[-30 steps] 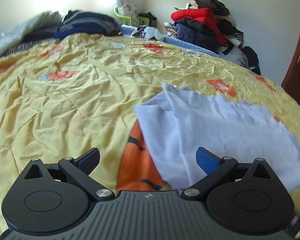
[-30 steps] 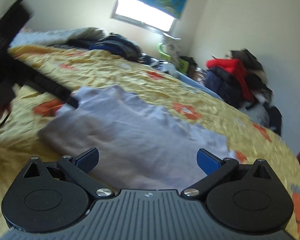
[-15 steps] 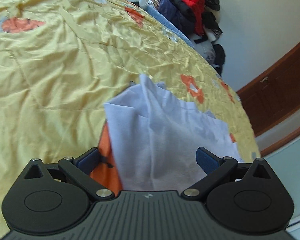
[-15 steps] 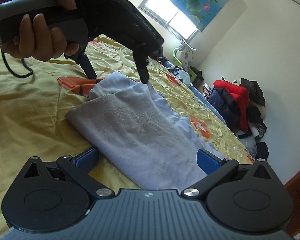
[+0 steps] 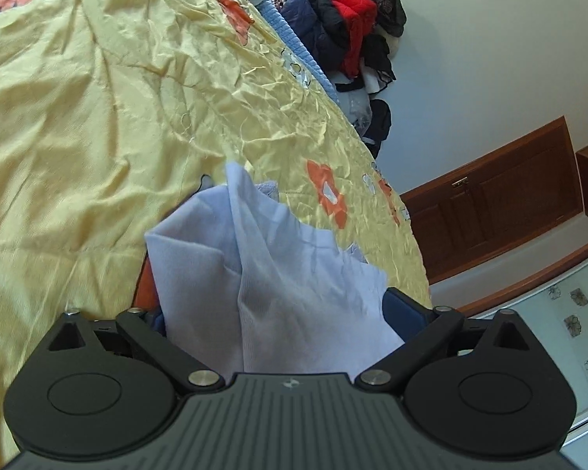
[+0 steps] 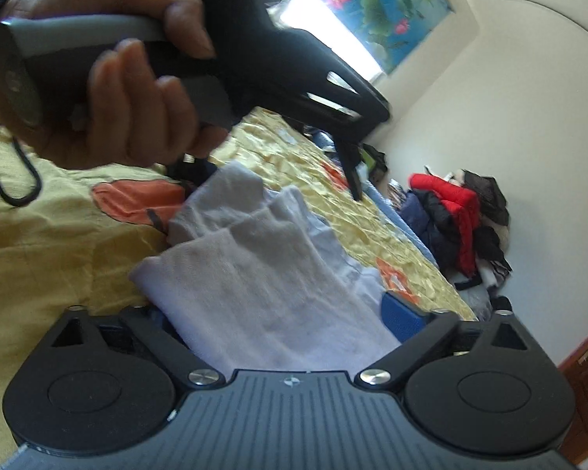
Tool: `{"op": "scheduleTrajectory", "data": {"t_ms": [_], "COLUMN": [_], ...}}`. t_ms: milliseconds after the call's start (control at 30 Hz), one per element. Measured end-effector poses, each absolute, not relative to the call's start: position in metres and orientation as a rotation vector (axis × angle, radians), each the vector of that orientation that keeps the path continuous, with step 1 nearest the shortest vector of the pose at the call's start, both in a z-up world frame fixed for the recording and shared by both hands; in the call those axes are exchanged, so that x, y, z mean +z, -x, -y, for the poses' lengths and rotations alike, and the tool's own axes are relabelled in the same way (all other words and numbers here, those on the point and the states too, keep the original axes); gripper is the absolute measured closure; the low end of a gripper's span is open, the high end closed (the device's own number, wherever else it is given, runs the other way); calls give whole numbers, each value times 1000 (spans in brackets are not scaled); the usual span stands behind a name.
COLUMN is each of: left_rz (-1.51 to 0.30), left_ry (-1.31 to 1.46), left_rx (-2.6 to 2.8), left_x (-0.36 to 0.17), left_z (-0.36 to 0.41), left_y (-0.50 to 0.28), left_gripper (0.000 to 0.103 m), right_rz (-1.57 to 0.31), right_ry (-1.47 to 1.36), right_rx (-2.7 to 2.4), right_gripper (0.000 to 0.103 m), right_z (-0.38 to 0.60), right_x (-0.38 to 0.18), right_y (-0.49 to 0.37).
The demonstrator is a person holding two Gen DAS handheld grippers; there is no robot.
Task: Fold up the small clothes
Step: 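Close the left gripper on the side edge while the right gripper grasps beside it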
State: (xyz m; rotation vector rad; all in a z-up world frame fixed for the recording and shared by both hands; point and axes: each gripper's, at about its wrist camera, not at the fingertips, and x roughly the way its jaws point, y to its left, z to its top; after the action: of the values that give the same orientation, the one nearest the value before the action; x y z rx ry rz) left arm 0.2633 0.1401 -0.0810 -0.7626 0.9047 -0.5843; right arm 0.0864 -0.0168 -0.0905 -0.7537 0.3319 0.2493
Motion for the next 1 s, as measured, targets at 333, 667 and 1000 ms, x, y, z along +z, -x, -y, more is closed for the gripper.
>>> {"op": "scheduleTrajectory", "data": {"t_ms": [333,667,1000], "left_rz": [-949,-937,-905], "left_ry": [751,683,492], "left_rx": [-535,-469,-392], "left_x": [-94,-91,-60], "left_z": [-135,-130,-105], "left_y": [-281,-274,-263], "left_gripper": [76,92,93], "right_rz": [-319,-322,-310], "right_ry": [834,897,750], "right_rx": [315,348,394], "right_gripper": [69,88,92], "right_z": [-2,-10,8], "right_x": [-102,-108,-88], "right_y": [-80,-79,-73]}}
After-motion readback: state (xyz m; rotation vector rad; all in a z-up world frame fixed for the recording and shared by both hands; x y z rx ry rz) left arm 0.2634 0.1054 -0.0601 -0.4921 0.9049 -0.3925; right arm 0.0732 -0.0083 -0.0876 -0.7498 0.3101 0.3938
